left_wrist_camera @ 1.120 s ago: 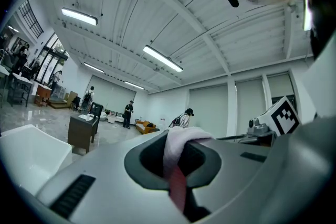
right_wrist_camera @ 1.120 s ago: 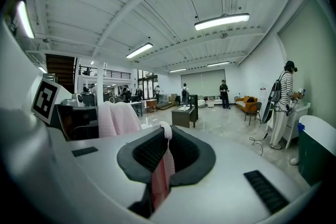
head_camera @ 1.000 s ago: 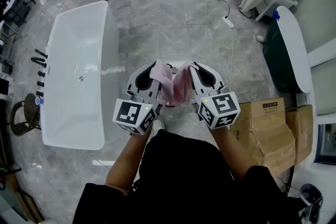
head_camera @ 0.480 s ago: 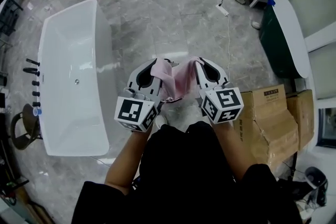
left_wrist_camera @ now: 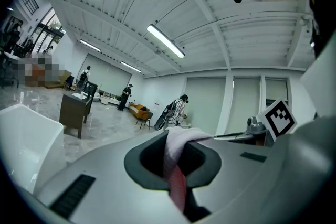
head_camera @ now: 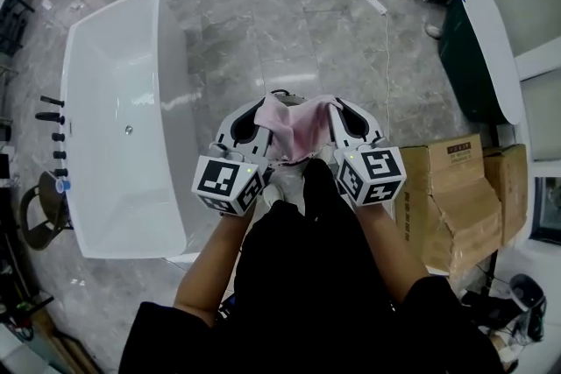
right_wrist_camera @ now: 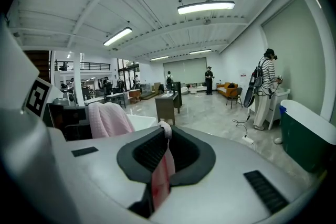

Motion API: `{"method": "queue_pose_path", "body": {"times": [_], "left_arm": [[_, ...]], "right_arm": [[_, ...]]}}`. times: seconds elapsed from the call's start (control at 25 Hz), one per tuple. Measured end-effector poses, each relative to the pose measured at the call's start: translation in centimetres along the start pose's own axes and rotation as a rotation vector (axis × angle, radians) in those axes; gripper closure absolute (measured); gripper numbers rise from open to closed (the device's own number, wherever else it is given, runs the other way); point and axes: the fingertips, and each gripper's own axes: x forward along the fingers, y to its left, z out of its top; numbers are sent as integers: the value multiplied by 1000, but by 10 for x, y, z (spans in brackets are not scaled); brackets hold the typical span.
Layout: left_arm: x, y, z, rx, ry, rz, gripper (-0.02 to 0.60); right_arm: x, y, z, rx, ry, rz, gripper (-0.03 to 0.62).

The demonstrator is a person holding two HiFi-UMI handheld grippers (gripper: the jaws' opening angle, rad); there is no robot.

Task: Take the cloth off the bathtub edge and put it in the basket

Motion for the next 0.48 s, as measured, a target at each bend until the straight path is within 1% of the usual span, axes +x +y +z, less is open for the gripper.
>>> {"method": "queue_pose_path", "body": {"times": [0.2, 0.48], "left_arm": [[9, 14, -22, -26, 36, 24, 565], [29, 28, -51, -61, 78, 43, 565]], "right_arm": [[17, -11, -17, 17, 17, 6, 561], [48, -21, -42, 50, 48, 53, 561]]}}
